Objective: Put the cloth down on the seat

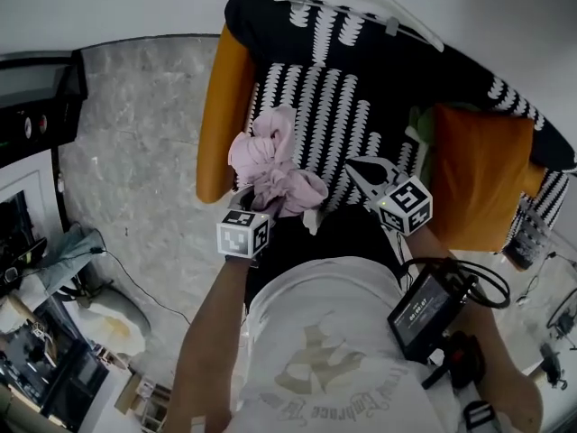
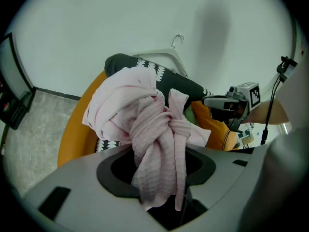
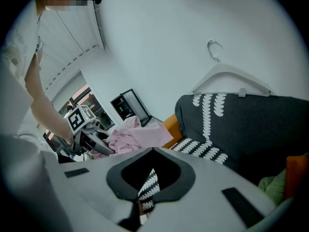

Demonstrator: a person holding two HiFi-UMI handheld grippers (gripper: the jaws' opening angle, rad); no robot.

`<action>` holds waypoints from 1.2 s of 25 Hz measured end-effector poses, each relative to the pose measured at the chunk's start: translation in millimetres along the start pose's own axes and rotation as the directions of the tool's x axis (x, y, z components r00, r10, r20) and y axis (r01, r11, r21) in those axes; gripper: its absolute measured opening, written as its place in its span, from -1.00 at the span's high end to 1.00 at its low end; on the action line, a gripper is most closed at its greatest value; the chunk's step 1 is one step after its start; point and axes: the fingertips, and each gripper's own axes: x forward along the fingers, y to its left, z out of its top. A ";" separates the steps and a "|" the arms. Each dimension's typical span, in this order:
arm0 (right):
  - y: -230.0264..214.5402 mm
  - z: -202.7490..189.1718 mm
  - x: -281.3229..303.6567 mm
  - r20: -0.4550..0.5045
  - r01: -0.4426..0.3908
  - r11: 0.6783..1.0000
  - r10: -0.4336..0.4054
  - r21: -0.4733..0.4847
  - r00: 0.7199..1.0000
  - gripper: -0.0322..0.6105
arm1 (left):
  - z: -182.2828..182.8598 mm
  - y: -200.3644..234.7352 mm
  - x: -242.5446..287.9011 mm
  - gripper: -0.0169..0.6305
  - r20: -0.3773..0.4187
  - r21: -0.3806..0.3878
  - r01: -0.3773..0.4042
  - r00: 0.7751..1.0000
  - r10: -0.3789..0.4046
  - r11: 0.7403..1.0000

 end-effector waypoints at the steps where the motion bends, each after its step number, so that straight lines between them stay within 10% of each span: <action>1: -6.1 -3.0 0.9 -0.004 0.000 1.000 0.000 0.004 1.000 0.85 | 1.0 -0.1 5.1 0.26 -0.003 0.001 0.001 1.000 -0.001 1.000; 30: -60.1 -105.7 41.1 -0.066 0.000 0.986 0.011 0.166 0.998 0.85 | -15.0 12.8 136.7 0.26 -0.188 0.157 0.041 0.982 -0.011 0.987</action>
